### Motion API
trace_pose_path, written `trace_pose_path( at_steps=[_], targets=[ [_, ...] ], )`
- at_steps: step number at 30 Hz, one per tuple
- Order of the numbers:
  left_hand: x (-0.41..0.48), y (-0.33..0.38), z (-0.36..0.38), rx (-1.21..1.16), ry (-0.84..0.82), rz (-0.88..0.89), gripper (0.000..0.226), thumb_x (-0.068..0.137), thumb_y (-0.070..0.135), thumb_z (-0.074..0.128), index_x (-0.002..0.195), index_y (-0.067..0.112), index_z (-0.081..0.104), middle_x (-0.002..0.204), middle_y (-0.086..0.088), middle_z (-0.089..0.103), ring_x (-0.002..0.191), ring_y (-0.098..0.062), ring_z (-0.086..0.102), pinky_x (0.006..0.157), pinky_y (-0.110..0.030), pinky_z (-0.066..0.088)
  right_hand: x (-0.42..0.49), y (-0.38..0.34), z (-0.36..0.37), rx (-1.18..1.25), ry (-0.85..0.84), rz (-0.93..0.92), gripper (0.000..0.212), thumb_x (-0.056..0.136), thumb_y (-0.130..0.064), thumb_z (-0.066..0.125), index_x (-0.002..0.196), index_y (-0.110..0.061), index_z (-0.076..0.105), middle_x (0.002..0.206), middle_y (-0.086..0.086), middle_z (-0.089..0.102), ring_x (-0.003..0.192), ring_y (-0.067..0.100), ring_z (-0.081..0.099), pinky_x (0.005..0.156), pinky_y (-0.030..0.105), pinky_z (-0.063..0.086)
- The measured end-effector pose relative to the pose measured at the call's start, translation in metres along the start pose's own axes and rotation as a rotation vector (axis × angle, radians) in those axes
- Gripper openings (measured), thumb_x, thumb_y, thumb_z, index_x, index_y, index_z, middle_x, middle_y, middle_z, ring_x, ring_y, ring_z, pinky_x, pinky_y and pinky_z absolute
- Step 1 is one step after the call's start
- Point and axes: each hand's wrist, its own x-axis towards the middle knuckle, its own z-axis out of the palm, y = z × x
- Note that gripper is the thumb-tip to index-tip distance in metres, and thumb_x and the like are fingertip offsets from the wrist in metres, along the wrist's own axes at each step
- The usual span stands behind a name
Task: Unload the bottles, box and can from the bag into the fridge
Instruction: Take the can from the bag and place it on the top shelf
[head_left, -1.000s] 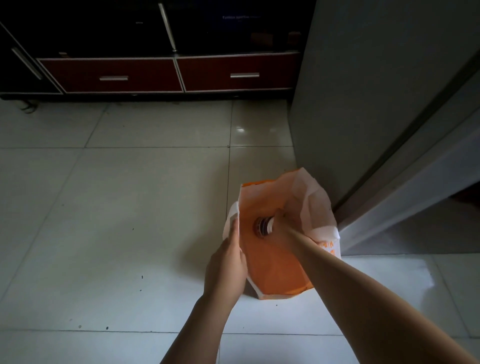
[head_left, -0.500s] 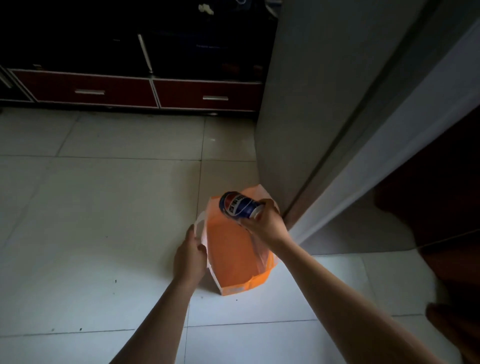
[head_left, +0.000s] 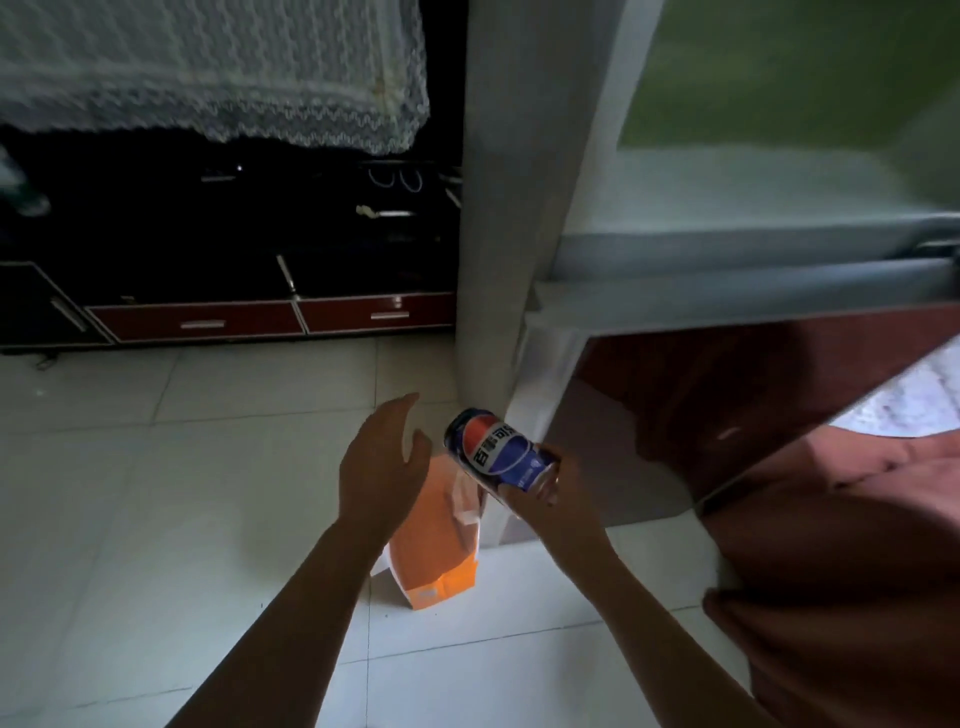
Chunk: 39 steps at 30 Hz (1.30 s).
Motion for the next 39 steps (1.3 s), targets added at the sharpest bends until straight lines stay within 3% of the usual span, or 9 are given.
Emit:
trace_pose_path(
  at_steps=[4, 8, 11, 13, 17, 20, 25, 28, 39],
  targets=[
    [0.021, 0.12, -0.065, -0.061, 0.086, 0.222, 0.049, 0.089, 0.026, 0.049, 0.135, 0.012, 0.038, 0.138, -0.01, 0.046, 0.124, -0.021, 0.045, 0.095, -0.023, 0.031, -0.053, -0.068, -0.056, 0.088, 0.103, -0.026, 0.048, 0.073, 0.002, 0.07, 0.103, -0.024, 0.042, 0.098, -0.012, 0.053, 0.082, 0.007, 0.059, 0.065, 0.013, 0.052],
    [0.043, 0.212, -0.106, -0.066, 0.124, 0.382, 0.06, 0.087, 0.033, 0.043, 0.138, 0.006, 0.031, 0.142, -0.018, 0.038, 0.125, -0.031, 0.045, 0.101, -0.037, 0.042, -0.089, -0.13, -0.108, 0.088, 0.185, -0.092, 0.055, 0.072, -0.001, 0.071, 0.112, -0.018, 0.038, 0.101, -0.004, 0.053, 0.084, 0.01, 0.059, 0.063, 0.014, 0.052],
    [0.063, 0.255, -0.124, 0.034, 0.106, 0.417, 0.066, 0.09, 0.025, 0.051, 0.142, 0.002, 0.018, 0.151, -0.019, 0.022, 0.139, -0.031, 0.024, 0.113, -0.04, 0.025, -0.1, -0.171, -0.143, 0.132, 0.268, -0.147, 0.061, 0.065, -0.008, 0.077, 0.112, -0.015, 0.04, 0.104, 0.006, 0.054, 0.083, 0.014, 0.059, 0.062, 0.015, 0.052],
    [0.078, 0.277, -0.135, 0.076, 0.116, 0.43, 0.071, 0.091, 0.022, 0.052, 0.143, 0.002, 0.009, 0.154, -0.017, 0.012, 0.142, -0.028, 0.013, 0.115, -0.034, 0.015, -0.101, -0.195, -0.16, 0.142, 0.325, -0.173, 0.056, 0.068, 0.0, 0.074, 0.108, -0.019, 0.04, 0.104, 0.005, 0.055, 0.082, 0.012, 0.059, 0.064, 0.018, 0.05],
    [0.103, 0.318, -0.155, 0.113, 0.17, 0.487, 0.075, 0.089, 0.017, 0.053, 0.144, 0.003, 0.003, 0.154, -0.019, 0.008, 0.142, -0.031, 0.014, 0.115, -0.039, 0.017, -0.104, -0.231, -0.185, 0.171, 0.39, -0.232, 0.051, 0.073, 0.002, 0.07, 0.109, -0.021, 0.041, 0.098, -0.004, 0.056, 0.079, 0.007, 0.058, 0.061, 0.012, 0.048],
    [0.118, 0.341, -0.163, 0.146, 0.225, 0.522, 0.076, 0.088, 0.013, 0.053, 0.144, 0.005, 0.003, 0.153, -0.021, 0.009, 0.141, -0.035, 0.016, 0.115, -0.044, 0.019, -0.102, -0.25, -0.196, 0.197, 0.414, -0.276, 0.05, 0.074, 0.001, 0.069, 0.111, -0.018, 0.042, 0.101, -0.002, 0.058, 0.081, 0.007, 0.06, 0.063, 0.011, 0.049],
    [0.144, 0.365, -0.17, 0.312, 0.396, 0.538, 0.072, 0.084, 0.01, 0.054, 0.144, 0.01, 0.014, 0.153, -0.024, 0.009, 0.142, -0.036, 0.007, 0.113, -0.05, 0.006, -0.091, -0.282, -0.209, 0.245, 0.459, -0.323, 0.051, 0.075, 0.002, 0.068, 0.112, -0.02, 0.041, 0.098, -0.008, 0.057, 0.079, 0.005, 0.06, 0.062, 0.011, 0.049],
    [0.161, 0.371, -0.181, 0.358, 0.432, 0.58, 0.075, 0.081, 0.007, 0.059, 0.144, 0.009, 0.018, 0.151, -0.027, 0.009, 0.141, -0.039, 0.007, 0.114, -0.05, 0.011, -0.082, -0.306, -0.217, 0.245, 0.467, -0.357, 0.05, 0.077, 0.001, 0.066, 0.116, -0.018, 0.04, 0.098, -0.009, 0.055, 0.076, -0.001, 0.059, 0.061, 0.007, 0.047],
    [0.192, 0.356, -0.176, 0.441, 0.533, 0.719, 0.08, 0.084, 0.026, 0.06, 0.144, 0.009, 0.01, 0.147, -0.028, 0.005, 0.138, -0.041, 0.003, 0.114, -0.046, 0.012, -0.02, -0.373, -0.223, 0.186, 0.535, -0.448, 0.05, 0.078, -0.009, 0.067, 0.113, -0.027, 0.035, 0.101, -0.008, 0.053, 0.082, 0.004, 0.058, 0.065, 0.014, 0.045]
  ],
)
